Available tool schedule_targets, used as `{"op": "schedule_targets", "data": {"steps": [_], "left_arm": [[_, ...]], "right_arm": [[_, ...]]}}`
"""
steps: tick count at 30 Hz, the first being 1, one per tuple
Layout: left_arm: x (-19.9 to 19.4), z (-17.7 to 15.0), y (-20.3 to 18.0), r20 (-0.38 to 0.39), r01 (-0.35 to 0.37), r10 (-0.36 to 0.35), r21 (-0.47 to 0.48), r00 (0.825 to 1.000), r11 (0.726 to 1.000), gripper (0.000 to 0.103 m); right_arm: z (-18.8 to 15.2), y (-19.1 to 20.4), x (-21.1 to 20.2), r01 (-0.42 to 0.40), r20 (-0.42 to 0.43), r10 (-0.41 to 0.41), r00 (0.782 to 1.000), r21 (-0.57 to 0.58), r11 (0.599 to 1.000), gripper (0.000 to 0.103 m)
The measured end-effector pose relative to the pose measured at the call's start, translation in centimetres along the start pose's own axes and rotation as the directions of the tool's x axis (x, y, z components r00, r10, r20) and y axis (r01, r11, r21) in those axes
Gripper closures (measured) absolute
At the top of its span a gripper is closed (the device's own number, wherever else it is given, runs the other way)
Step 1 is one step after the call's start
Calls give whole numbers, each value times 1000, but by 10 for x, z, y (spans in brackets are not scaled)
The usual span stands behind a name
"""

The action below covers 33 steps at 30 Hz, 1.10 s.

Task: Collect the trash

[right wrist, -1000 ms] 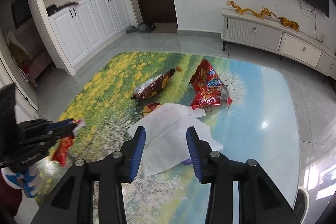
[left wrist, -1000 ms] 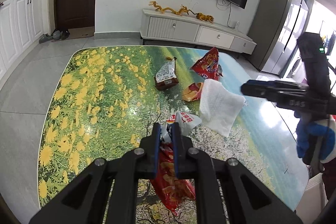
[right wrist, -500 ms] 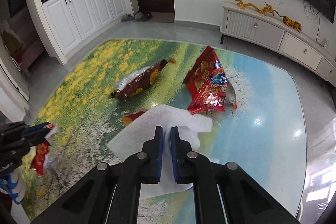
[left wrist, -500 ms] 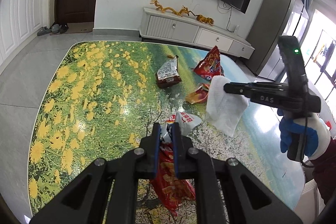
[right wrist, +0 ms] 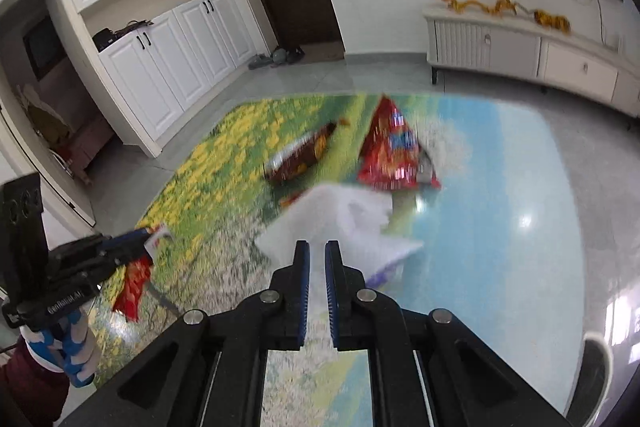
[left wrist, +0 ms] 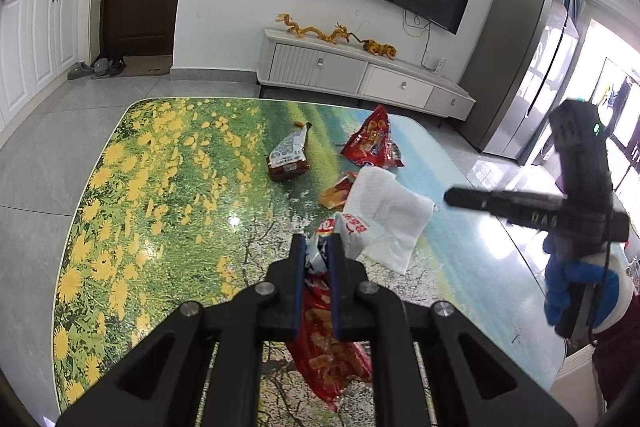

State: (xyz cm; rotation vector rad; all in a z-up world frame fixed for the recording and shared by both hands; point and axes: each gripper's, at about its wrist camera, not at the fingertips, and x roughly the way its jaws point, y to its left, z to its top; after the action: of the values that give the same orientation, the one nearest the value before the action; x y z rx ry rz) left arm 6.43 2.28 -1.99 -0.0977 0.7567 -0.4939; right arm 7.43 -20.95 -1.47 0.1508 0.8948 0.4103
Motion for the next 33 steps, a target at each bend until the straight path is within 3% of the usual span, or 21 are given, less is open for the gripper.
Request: {"op": "schedule_targets", "data": {"steps": [4,11,12,13,15,25,33], "left_arm": [[1,-2,1,-4,4,-4,0,1000,1000,93],[4,-2,8,-9,0,0,-11,1000,1000,93],[5,-1,8,-9,-2,2,-12,1000,1000,93],[5,-1,9,-9,-5,5,-14,1000,1000,93],[4,-1,10,-9,-11,11,-15,1000,1000,93],[-6,6,3,9,-27,27,-19,1000,999,93],[-15,19,-27,31,-14,13,23,999,1000,93]], "right_arm": [[-22,-9,22,-9,-74,12,997,47,999,70],[-15,-18,48,-38,-69,46,997,119,992,67],[-12,-17,50,-45,-66,53,996,118,992,69],[-10,-16,52,-51,-65,59,996,116,992,85],[-10,-14,54,-67,-64,73,995,102,993,98],[-2,10,4,-123,55,122,991,13,992,100],[7,11,-65,-141,204,141,969,-11,990,100]]}}
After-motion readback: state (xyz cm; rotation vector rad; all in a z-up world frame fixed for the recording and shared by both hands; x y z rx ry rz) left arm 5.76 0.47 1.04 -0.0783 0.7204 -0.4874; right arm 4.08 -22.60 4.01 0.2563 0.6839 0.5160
